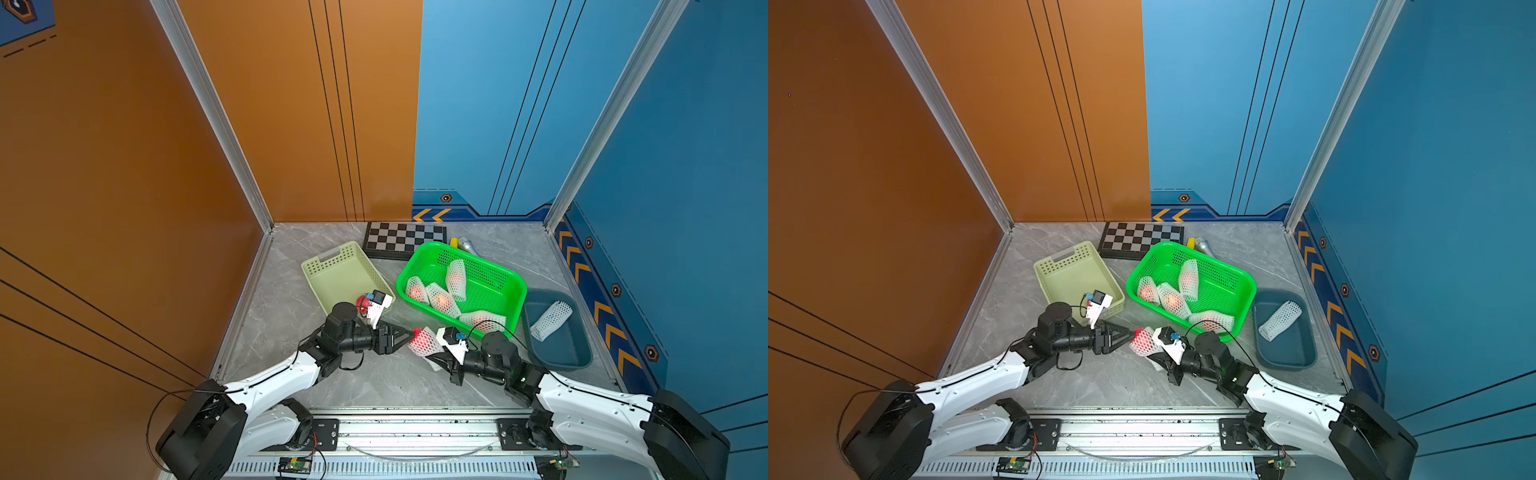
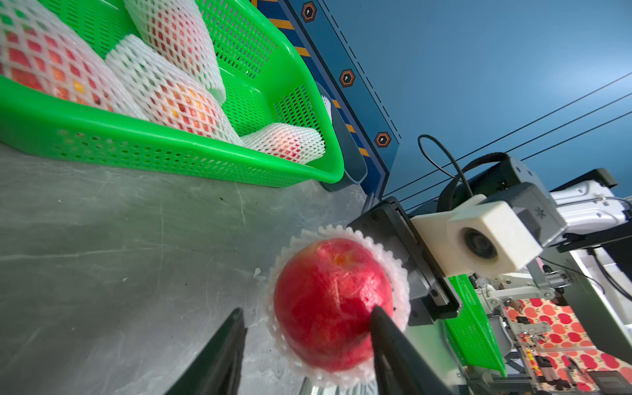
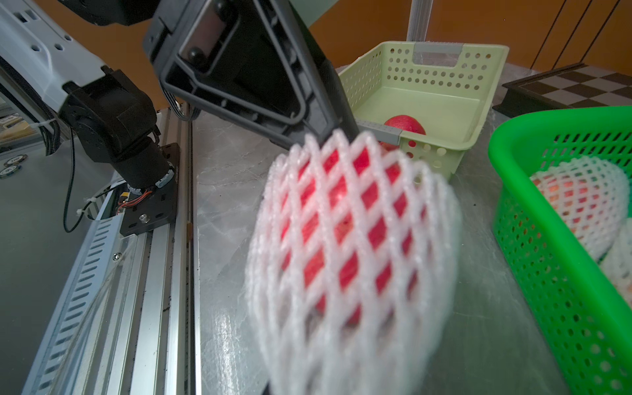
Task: Remove foam nets from apples
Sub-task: Pick up the apple from the center of the board.
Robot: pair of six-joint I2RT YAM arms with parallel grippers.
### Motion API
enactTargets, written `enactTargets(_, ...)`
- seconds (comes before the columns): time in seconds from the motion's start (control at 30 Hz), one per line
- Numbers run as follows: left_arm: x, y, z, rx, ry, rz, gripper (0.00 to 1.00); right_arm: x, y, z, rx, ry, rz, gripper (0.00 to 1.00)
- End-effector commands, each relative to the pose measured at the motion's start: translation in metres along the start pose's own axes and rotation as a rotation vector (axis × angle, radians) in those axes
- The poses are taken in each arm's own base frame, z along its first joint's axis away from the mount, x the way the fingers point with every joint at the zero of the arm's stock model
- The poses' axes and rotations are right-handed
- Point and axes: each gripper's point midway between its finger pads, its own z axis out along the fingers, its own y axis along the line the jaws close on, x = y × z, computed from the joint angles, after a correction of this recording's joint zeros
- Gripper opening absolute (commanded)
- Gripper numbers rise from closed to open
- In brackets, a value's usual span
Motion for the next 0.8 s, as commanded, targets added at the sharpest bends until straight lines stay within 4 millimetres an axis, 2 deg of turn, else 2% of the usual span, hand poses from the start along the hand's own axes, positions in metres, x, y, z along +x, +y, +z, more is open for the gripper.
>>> enactTargets(0.0, 0.002, 0.001, -0.002, 0.000, 0.004, 0.004, 0.70, -0.002, -0.006, 0.002, 0.024, -0.004, 0.023, 0.00)
enactTargets(0.17, 0.003, -0.007, 0.000, 0.028, 0.018, 0.017, 0.75, -0.003, -0.003, 0.002, 0.022, -0.028, 0.038, 0.00)
enactTargets(0.4, 0.007, -0.018, 0.005, 0.078, 0.055, 0.025, 0.66, -0.004, -0.003, 0.005, 0.028, -0.015, 0.010, 0.00)
enactTargets(0.53, 0.010, -0.025, 0.004, 0.098, 0.059, 0.042, 0.65, -0.004, -0.006, 0.005, 0.034, -0.009, 0.004, 0.00)
enactTargets(0.77, 0.015, -0.024, 0.009, 0.100, 0.083, 0.037, 0.68, -0.012, -0.003, 0.006, 0.010, -0.001, -0.010, 0.00)
